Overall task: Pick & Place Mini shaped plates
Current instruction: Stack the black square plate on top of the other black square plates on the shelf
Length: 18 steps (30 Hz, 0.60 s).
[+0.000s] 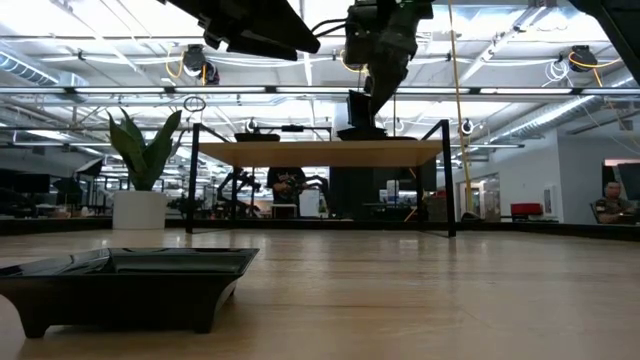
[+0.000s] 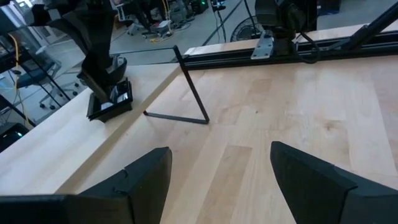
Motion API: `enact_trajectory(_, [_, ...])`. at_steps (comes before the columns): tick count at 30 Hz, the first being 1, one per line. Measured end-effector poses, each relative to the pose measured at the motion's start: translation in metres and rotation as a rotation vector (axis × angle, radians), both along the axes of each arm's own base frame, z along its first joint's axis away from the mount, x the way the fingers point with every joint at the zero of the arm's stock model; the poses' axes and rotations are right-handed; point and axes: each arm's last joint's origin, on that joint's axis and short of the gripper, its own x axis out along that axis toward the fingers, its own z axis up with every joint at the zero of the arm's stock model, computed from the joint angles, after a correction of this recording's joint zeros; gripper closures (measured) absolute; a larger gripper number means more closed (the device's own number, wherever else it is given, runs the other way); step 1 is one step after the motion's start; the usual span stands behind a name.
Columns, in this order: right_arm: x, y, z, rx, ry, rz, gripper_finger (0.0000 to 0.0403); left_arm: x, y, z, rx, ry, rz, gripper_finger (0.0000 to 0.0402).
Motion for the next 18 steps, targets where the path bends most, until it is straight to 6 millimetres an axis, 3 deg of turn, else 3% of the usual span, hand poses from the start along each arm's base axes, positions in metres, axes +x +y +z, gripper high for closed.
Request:
enact_trajectory(7, [-0.0072,0.0008,-0.0026,-0.061,0.117,-0.016,0.0382,0.0,0.0,0.0,0.0,0.0,0.0,0.0128])
enact_trajectory(18, [-0.0054,0.0024,-0.0024,-0.082,0.117,-0.007,0.0378,0.0,0.0,0.0,0.0,0.0,0.0,0.0128])
